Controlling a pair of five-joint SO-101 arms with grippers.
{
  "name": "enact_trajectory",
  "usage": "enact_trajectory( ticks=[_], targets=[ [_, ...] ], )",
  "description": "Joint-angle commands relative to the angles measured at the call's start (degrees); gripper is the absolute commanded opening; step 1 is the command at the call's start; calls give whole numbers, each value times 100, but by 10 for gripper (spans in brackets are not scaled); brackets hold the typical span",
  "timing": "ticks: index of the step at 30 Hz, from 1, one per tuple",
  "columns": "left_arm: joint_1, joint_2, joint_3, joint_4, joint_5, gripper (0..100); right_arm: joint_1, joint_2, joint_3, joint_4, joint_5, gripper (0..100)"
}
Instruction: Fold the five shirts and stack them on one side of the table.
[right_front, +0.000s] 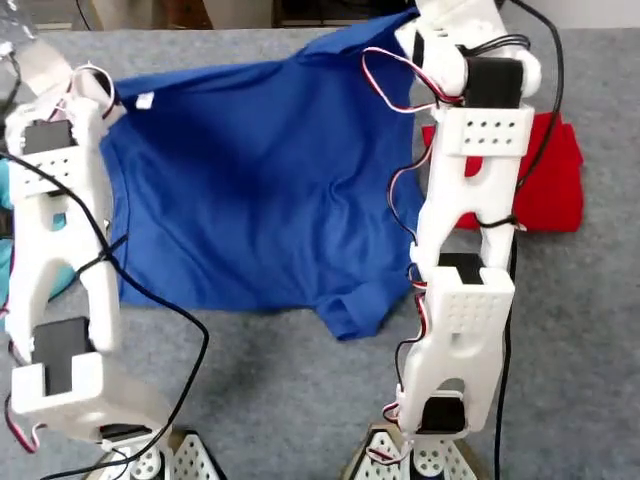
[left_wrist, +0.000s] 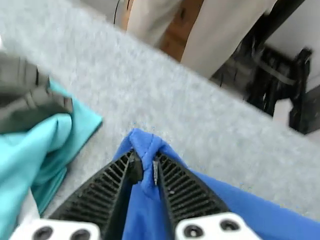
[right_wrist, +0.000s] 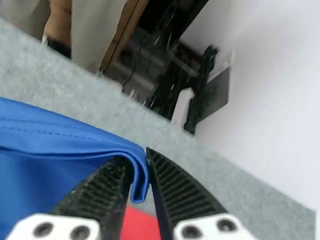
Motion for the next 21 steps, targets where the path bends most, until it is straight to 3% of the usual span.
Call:
enact_trajectory(
  ticks=[1, 6, 21],
  targets=[
    [-167, -629, -387, -167, 53, 19, 268, -198, -734, -325, -360, 1],
    [-237, -1886, -668, 457, 53, 19, 330, -655, -1815, 53, -422, 1],
    [-273, -5481, -703, 1758, 9, 20, 365, -3424, -1727, 167, -448, 1]
  ],
)
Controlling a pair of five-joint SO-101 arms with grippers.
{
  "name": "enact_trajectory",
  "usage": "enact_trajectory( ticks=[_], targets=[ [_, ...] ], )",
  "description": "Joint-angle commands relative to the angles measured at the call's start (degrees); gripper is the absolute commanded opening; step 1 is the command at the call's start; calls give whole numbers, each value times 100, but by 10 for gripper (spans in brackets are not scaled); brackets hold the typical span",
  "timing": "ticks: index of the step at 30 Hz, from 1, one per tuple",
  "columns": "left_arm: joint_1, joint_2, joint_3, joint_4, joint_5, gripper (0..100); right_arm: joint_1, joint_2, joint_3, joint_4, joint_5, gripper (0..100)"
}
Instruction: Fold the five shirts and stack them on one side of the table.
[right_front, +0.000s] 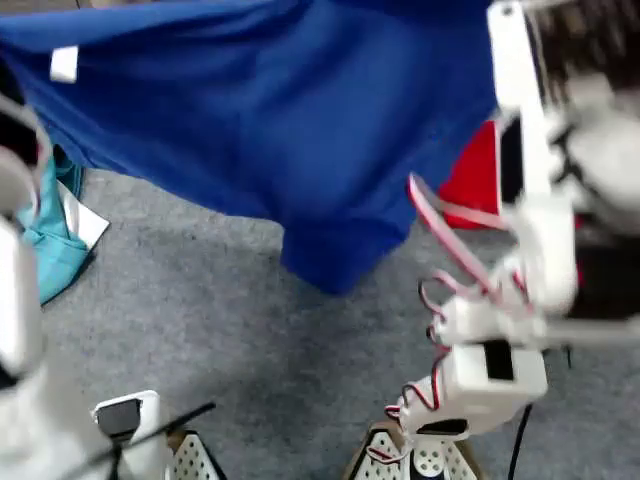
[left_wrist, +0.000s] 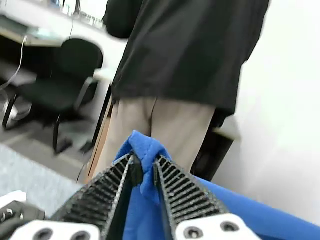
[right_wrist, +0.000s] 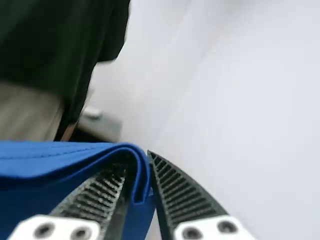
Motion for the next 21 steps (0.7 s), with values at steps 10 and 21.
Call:
enact_trajectory(
  ticks=[10, 21],
  targets=[
    [-62, -2246, -237, 615, -387, 19, 119, -1622, -92, 26, -18, 1],
    [-18, -3073, -211, 1134, -519, 19, 119, -2167, -75, -378, 237, 1]
  ],
)
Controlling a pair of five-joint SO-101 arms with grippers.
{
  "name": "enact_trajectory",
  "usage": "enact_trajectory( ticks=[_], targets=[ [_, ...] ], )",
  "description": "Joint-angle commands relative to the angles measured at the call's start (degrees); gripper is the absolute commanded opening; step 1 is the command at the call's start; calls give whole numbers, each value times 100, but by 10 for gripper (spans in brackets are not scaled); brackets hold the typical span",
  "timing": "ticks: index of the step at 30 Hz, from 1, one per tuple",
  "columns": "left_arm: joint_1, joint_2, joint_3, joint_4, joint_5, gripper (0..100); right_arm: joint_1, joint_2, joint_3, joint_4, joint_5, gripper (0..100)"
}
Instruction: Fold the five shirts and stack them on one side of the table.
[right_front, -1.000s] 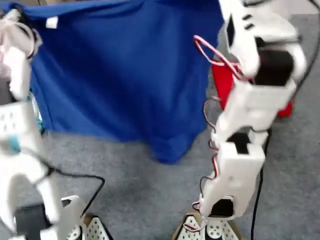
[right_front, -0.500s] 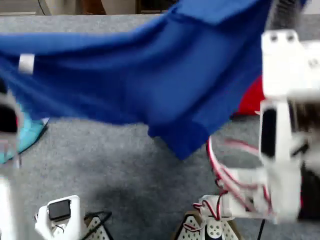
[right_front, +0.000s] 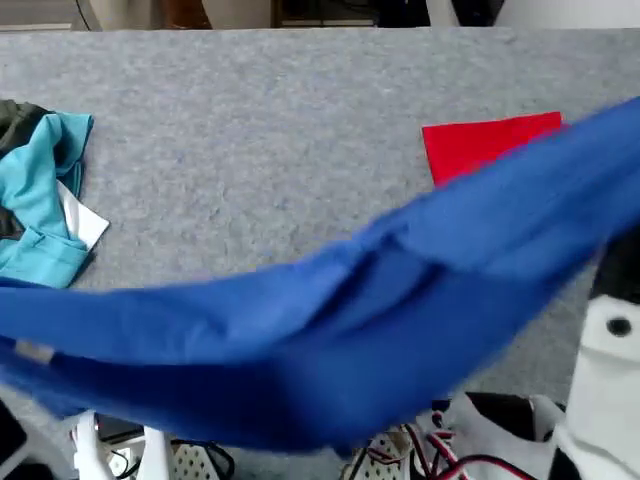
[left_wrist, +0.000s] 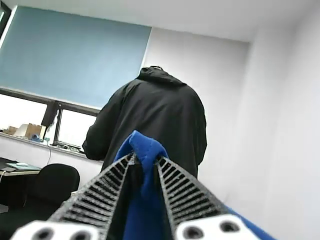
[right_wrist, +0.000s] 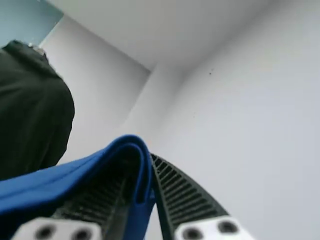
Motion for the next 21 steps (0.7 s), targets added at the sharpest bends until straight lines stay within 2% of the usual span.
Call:
enact_trajectory(
  ticks=[1, 6, 10, 12, 15, 21],
  targets=[
    [-9, -13, -44, 308, -35, 19, 84, 75, 75, -132, 79, 1],
    [-9, -13, 273, 721, -44, 19, 48, 347, 760, -132, 35, 1],
    [-44, -13, 1389, 519, -44, 19, 31, 760, 1780, -352, 26, 1],
    [-44, -13, 2224, 114, -35, 19, 31, 1051, 2299, -624, 26, 1],
    [-44, -4, 3824, -1143, -9, 19, -136, 1552, 3020, -1257, 26, 1],
    [-18, 92, 7059, -5116, -53, 20, -629, 2580, 3943, -2382, 70, 1]
  ],
)
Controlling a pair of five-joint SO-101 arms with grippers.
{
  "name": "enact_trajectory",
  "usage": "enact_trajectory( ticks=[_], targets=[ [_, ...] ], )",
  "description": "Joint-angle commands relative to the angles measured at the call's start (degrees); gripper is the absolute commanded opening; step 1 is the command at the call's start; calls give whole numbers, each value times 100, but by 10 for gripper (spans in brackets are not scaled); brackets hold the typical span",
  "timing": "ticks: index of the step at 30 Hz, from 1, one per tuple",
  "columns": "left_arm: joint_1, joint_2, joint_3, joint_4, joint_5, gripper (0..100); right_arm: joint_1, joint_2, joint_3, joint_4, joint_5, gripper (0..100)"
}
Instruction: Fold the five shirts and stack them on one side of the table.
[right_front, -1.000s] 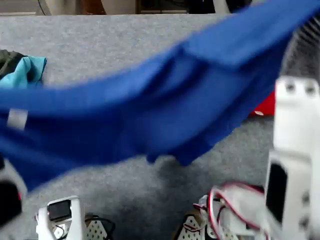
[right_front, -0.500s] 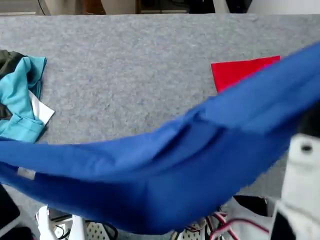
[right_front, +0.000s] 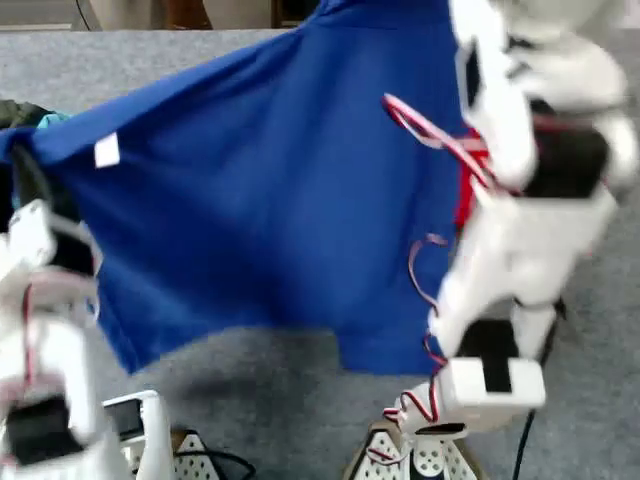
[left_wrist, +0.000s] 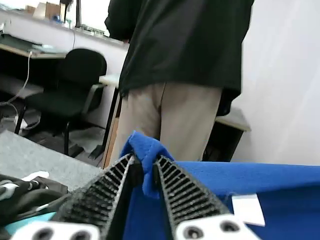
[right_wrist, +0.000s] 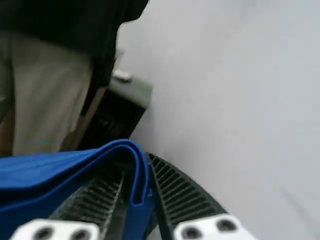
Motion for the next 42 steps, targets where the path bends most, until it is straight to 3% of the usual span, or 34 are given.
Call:
enact_trajectory(
  ticks=[1, 7, 13, 18, 22, 27, 30, 35, 42],
  targets=[
    [-9, 207, 1670, -2567, -44, 20, -259, 514, 356, -730, 70, 1],
    [0, 2141, 1257, -2936, -18, 22, -312, 1543, 330, -905, 26, 1],
    [123, 5349, -765, -3174, 0, 19, -286, 2018, 154, -897, 26, 1],
    [123, 6976, -2136, -2989, -18, 19, -189, 2053, 145, -527, 26, 1],
    [132, 6862, -2286, -1749, -26, 19, -92, 1974, -4, 316, 88, 1],
    [132, 6044, -1996, 316, -44, 19, -75, 1789, -312, 2136, 1160, 1],
    [176, 5420, -1556, 1055, -176, 19, -66, 1692, -514, 3165, 1626, 1],
    [554, 4251, -202, 1363, -818, 19, -75, 1508, -857, 4369, 1811, 1],
    [510, 3011, 914, 1301, -879, 19, 189, 224, 848, 4352, 1978, 1]
  ],
)
